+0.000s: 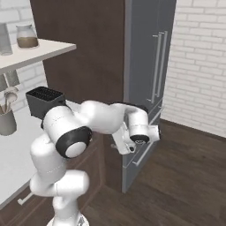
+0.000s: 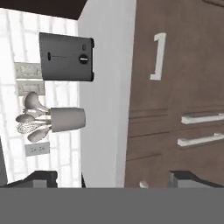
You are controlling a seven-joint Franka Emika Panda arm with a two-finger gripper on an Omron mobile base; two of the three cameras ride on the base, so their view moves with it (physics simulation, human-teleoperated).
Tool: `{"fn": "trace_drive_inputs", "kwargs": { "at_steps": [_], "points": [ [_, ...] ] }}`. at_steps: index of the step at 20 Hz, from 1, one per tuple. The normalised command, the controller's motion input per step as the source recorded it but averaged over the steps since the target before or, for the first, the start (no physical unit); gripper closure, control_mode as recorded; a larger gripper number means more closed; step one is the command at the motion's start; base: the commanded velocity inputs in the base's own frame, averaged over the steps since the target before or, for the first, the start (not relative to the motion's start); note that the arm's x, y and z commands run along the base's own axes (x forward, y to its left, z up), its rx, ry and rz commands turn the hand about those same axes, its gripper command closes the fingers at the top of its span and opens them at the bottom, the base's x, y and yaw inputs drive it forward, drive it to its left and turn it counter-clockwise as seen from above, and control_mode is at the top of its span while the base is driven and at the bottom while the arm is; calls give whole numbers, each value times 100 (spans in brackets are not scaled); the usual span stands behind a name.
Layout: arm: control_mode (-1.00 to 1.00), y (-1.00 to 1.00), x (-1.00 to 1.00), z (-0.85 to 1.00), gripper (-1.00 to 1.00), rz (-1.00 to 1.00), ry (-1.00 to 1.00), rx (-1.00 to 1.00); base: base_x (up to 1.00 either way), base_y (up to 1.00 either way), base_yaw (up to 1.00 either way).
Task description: Take a straw from the drawer in front and place it inside the glass cup on the dining counter.
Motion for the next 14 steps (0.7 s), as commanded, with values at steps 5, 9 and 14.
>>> {"fn": "trace_drive_inputs", "kwargs": {
  "at_steps": [5,9,14],
  "points": [
    [-100,35,34,-65,-100,18,0,29,0,0,0],
    [-100,51,22,-50,-100,12,0,26,0,0,0],
    [-100,50,15,-31,-100,9,-5,24,0,0,0]
  ]
}}
